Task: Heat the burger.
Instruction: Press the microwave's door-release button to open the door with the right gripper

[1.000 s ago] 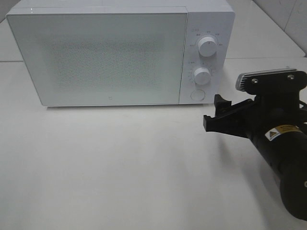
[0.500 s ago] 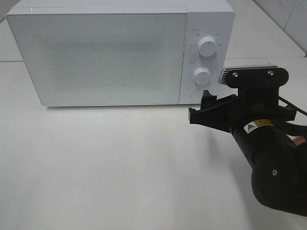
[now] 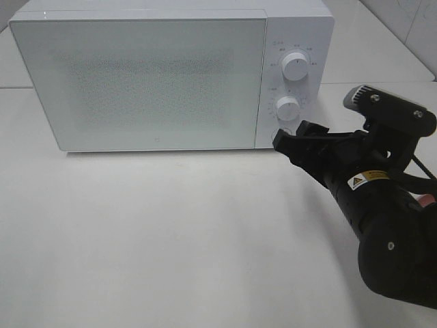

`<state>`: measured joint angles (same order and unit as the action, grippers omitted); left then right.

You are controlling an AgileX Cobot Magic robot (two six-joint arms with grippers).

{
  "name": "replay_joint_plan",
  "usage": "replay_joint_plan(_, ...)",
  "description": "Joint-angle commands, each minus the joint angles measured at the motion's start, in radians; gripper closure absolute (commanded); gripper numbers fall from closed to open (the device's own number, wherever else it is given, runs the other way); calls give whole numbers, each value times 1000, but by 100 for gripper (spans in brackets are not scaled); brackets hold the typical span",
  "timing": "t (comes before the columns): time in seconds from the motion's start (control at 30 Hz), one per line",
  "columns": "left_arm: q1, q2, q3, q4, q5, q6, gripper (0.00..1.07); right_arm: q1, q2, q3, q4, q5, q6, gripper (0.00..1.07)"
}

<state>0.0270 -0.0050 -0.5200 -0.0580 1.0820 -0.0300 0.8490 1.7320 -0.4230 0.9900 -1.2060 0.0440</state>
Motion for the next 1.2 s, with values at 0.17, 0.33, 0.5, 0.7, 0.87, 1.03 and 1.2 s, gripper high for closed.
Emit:
replay_joint_plan(0.17,-1,-23,3,-6,-15,2,9,6,2,-5,-2,34,615,85)
replay_joint_plan(0.33,-1,-23,3,-6,-15,2,9,6,2,-5,-6,97,911,104)
replay_joint_plan(0.5,-1,-23,3,-6,-15,2,9,6,2,-5,-36,113,1087,107)
replay_joint_plan(0.7,-1,-23,3,-6,-15,2,9,5,2,-5,-52,117,1180,107)
replay_joint_plan(0.87,-1,-23,3,-6,-15,2,9,4,2,-5,-52,121,1181,107)
replay_joint_plan(1.03,-1,-23,3,-6,-15,2,9,-54,6,-10,-115,136,1182,107)
replay_joint_plan(1.2,-1,-23,3,-6,-15,2,9,-135,54,-51,-233,141,1235,107)
